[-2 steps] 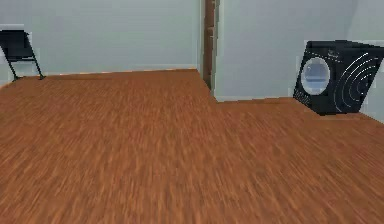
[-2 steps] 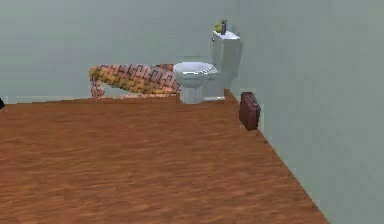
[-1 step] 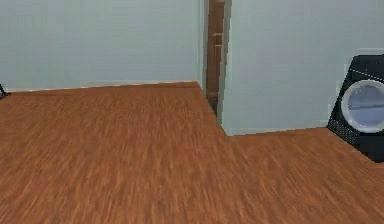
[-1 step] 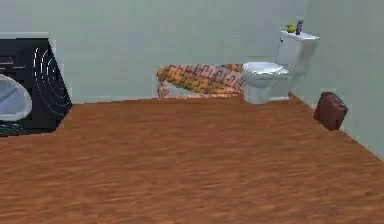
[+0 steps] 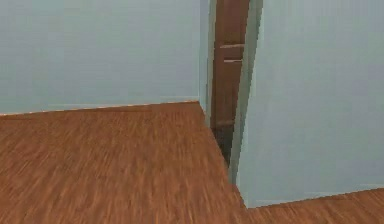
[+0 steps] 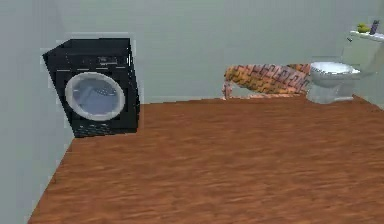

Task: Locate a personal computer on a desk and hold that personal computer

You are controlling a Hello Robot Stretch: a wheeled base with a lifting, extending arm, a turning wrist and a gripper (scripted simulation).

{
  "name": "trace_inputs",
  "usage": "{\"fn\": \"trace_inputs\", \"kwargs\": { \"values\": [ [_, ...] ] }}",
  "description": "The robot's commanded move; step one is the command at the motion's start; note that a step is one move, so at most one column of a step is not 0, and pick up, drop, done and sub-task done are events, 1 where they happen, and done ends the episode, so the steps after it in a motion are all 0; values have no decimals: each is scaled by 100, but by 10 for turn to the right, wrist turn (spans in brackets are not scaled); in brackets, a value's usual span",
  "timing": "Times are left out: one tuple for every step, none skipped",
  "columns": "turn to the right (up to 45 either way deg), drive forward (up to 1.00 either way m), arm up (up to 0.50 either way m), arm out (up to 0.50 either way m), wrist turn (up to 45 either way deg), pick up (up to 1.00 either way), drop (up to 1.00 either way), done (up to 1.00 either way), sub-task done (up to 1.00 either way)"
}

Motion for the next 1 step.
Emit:
{"fn": "trace_inputs", "kwargs": {
  "values": [
    [0,100,0,0,0,0,0,0,0]
  ]
}}
